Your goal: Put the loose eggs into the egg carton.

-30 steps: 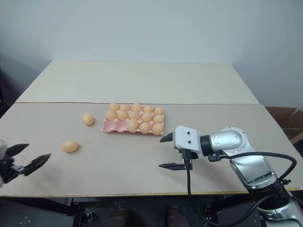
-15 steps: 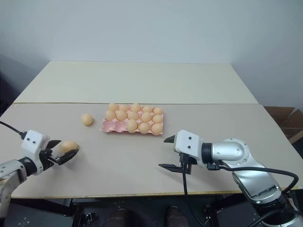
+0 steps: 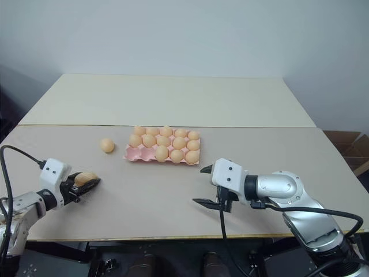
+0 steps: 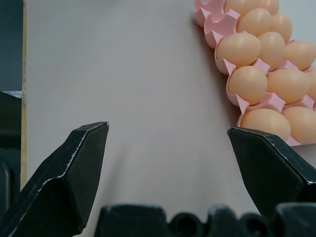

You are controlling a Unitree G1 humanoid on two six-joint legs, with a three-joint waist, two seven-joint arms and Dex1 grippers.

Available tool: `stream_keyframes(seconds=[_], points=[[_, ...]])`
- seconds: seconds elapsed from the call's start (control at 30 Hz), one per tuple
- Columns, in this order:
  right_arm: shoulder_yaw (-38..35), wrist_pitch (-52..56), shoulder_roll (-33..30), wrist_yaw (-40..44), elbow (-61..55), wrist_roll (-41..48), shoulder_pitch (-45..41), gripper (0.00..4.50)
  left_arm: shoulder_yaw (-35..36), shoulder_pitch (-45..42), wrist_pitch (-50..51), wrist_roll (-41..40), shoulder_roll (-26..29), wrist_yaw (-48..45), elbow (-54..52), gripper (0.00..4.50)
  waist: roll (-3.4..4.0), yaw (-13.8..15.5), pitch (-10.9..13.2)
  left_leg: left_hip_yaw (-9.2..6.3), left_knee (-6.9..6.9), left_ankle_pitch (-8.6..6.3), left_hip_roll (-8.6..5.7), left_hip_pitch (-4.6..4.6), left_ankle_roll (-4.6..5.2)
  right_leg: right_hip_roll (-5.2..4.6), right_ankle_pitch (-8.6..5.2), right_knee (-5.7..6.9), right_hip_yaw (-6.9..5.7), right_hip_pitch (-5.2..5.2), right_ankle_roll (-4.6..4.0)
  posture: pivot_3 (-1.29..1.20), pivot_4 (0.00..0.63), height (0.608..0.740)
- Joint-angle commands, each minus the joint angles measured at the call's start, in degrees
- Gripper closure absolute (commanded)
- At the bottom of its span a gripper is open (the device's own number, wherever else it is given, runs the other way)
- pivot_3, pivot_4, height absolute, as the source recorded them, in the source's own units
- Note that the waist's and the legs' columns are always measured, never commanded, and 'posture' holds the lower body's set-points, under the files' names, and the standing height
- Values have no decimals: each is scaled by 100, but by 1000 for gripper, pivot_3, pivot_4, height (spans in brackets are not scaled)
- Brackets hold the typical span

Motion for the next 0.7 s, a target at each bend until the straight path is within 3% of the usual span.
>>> stream_keyframes(seconds=[0.03, 0.23, 0.33, 0.43, 0.7], points=[[70, 18, 5, -95, -149, -106, -176, 0, 59, -13, -110, -42, 65, -33, -132, 2294, 0, -2, 0, 0, 0, 0, 0, 0, 0, 0, 0, 0, 0, 0, 0, 0, 150, 740], [111, 40, 62, -160, -169, -136, -275, 0, 38, -310, -110, -365, -58, -166, -519, 2294, -1, 14, 0, 0, 0, 0, -1, -2, 0, -1, 1, -1, 0, 0, 1, 0, 150, 740], [119, 99, 145, -285, -196, -162, -324, 0, -132, -1082, 207, -889, -365, -202, -653, 2294, -3, 70, -1, -1, 5, 1, -4, -3, 1, -4, 3, 1, -5, 5, 4, 0, 150, 740], [140, 174, 184, -387, -279, -192, -311, 0, -512, -1585, 171, -863, -506, -313, -519, 2294, -7, 63, -4, -3, 9, 1, -5, -2, 1, -1, 21, -2, -5, 12, 35, 0, 150, 740], [-7, 602, 232, -818, -836, -181, 50, 0, -1644, -3092, -745, -153, -1020, -760, 1330, 2294, -8, -18, -5, -6, 9, 1, -9, -2, 3, 7, 25, 0, 6, 12, 41, 0, 150, 740]])
